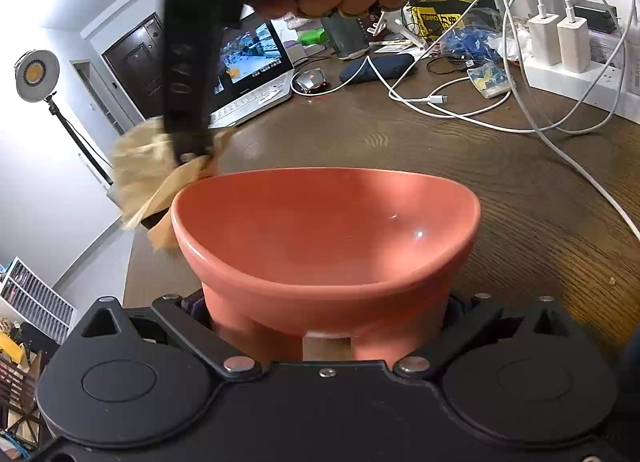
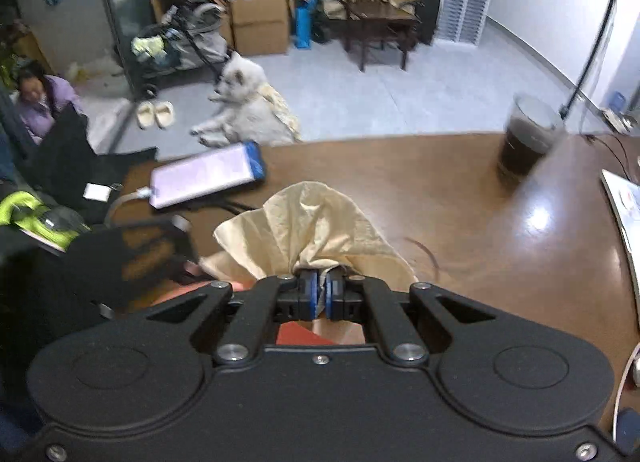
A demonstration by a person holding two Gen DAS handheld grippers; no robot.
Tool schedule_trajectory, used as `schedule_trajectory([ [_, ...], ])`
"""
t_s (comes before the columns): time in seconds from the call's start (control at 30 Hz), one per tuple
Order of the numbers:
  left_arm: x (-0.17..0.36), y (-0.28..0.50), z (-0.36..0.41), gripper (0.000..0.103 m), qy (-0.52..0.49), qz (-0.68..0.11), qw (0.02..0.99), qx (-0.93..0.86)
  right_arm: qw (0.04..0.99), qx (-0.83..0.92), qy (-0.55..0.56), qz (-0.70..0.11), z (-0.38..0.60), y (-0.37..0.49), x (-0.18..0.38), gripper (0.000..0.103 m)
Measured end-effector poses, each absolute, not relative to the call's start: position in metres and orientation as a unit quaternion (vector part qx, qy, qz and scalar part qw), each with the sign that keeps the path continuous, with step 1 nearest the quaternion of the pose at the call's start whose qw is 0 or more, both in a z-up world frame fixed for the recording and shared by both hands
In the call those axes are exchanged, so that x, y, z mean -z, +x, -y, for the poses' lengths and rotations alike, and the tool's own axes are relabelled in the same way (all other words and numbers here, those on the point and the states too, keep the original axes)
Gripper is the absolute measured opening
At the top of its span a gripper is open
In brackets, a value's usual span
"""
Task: Clean bowl
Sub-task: 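Wipe the bowl's outer side with the cloth in the right tool while the left tool holds it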
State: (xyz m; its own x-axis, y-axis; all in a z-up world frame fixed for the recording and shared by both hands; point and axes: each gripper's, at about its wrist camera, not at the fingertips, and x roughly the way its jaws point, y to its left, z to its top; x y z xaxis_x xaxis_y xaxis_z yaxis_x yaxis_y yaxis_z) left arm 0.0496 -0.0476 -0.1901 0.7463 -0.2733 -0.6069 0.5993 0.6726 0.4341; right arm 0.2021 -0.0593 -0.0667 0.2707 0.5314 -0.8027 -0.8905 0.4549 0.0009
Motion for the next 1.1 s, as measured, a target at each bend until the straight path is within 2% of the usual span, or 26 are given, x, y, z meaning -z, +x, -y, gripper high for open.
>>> schedule_trajectory([
  [0.47,0.19,0.05,0.046,0.099,0.318,-0.256,0.879,0.248,0.712,-0.433,-0.307,-0.46,0.131,0.184,0.098,0.006],
  [0.7,0.19,0.05,0.046,0.099,0.318,-0.255,0.88,0.245,0.656,-0.467,-0.332,-0.491,0.144,0.148,0.104,0.006],
  [1.1,0.19,0.05,0.047,0.099,0.317,-0.26,0.882,0.232,0.595,-0.556,-0.337,-0.472,0.115,0.093,0.09,0.005],
])
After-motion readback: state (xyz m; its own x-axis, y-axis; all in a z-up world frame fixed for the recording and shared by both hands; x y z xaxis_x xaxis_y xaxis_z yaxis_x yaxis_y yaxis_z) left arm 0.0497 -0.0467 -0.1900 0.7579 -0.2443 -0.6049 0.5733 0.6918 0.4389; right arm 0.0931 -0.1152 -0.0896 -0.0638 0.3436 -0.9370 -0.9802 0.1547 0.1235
